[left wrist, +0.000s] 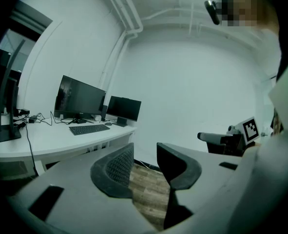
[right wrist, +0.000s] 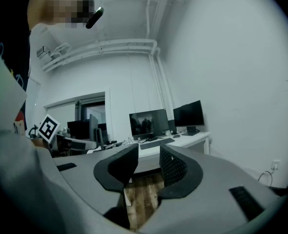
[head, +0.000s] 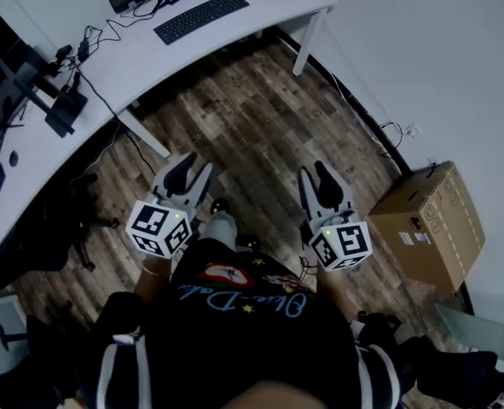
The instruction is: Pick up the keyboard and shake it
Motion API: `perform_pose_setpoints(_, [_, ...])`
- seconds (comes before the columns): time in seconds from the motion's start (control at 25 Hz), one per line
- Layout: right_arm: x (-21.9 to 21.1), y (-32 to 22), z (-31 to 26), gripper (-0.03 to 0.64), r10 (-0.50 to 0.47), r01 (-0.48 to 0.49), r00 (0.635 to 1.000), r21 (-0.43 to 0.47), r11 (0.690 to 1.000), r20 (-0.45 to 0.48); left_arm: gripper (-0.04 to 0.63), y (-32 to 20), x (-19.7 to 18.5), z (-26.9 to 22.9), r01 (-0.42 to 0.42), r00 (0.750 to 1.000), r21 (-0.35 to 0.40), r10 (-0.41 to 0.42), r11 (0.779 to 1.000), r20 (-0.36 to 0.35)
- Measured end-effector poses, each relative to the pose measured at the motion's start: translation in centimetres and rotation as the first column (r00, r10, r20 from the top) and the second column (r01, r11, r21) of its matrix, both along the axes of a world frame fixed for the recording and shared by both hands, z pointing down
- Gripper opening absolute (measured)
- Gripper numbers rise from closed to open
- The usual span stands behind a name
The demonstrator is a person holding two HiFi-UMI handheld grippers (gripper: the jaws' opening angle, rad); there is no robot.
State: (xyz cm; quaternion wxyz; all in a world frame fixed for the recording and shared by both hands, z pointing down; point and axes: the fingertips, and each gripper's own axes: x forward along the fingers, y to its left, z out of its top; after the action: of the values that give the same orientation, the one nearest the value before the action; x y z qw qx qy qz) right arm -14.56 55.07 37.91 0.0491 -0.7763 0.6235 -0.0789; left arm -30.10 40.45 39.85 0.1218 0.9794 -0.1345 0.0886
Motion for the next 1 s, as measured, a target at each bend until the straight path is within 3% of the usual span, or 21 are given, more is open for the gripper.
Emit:
perform_pose_setpoints(0.48, [5.0, -5.7, -0.8, 0.110, 0.003, -0.003, 0.999, -0.003, 1.000, -0.045, 0.127, -7.6, 5.8, 0.5, -0.003, 0.999, -0.002, 0.003, 1.000, -0.038])
perform_pose_setpoints(1.0, [11.5, -19.2, -1.3, 0.118, -0.046, 0.044, 0.998, -0.034, 0.998, -0.053, 0.129, -20.9, 11.6, 1.3, 0.037, 0.998, -0.044, -0.038, 0.998, -0.040])
